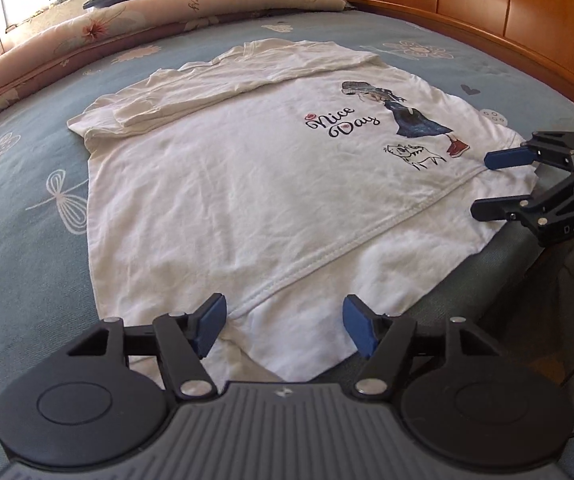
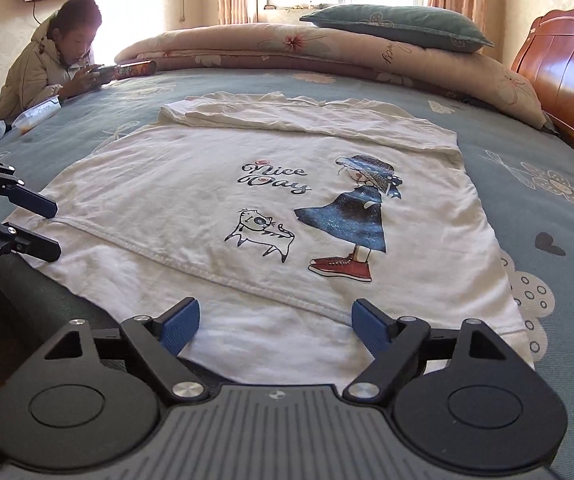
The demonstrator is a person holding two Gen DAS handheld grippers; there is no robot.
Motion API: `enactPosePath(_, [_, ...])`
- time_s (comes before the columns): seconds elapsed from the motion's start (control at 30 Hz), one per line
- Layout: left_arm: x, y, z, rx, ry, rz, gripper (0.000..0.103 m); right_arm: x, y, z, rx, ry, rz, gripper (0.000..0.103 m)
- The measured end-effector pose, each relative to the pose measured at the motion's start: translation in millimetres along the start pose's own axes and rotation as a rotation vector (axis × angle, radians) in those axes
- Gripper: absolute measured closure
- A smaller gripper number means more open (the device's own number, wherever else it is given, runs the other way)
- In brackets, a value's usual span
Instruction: Fold clothes
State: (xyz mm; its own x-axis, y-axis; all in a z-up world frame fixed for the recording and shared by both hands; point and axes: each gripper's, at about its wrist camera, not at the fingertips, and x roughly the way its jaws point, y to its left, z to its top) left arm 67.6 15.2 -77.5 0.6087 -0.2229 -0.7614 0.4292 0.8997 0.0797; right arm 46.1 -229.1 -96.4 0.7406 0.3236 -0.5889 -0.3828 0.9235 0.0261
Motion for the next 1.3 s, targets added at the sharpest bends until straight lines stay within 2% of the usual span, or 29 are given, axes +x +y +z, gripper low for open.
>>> enactPosePath(0.13, [-21, 10, 6, 0.033, -0.033, 0.086, 0.037, -6, -7, -5, 0.104, -0.068, 0.007, 0.009])
enactPosePath(0.17, [-25, 17, 9, 0.011, -0.040, 0.096, 0.037, -7, -10, -4, 0.135, -0.078, 0.012, 0.009])
enactPosePath(0.23, [-28, 37, 18, -0.094, -0.037, 0.094, 0.037, -7, -16, -4, 0.176, -0.091, 0.025, 0.009])
enactPosePath(0.37, [-24, 64, 28, -0.243, 0.024, 0.098, 0.037, -9, -21, -5, 0.209, -0.103, 0.025, 0.007])
enactPosePath(0.47, [-17, 65, 27, -0.268, 0.077, 0.098, 0.037, -8, -21, -7, 0.203, -0.098, 0.014, 0.006])
enactPosePath(0.6, [-18, 36, 22, -0.130, 0.071, 0.120, 0.037, -8, -17, -7, 0.179, -0.096, -0.002, 0.005])
enactPosePath(0.8, [-29, -36, 4, 0.319, 0.010, 0.174, 0.035, -7, -12, -8, 0.143, -0.090, -0.015, 0.004])
enactPosePath(0.97, [-27, -75, -16, 0.619, -0.007, 0.240, 0.035, -8, -10, -8, 0.133, -0.091, -0.014, 0.004])
enactPosePath(1.17, [-15, -81, -28, 0.737, 0.004, 0.284, 0.034, -10, 0, -6, 0.089, -0.100, -0.019, 0.004])
enactPosePath(1.3, [-13, -79, -30, 0.776, -0.004, 0.300, 0.029, -12, 6, -5, 0.070, -0.101, -0.013, 0.004])
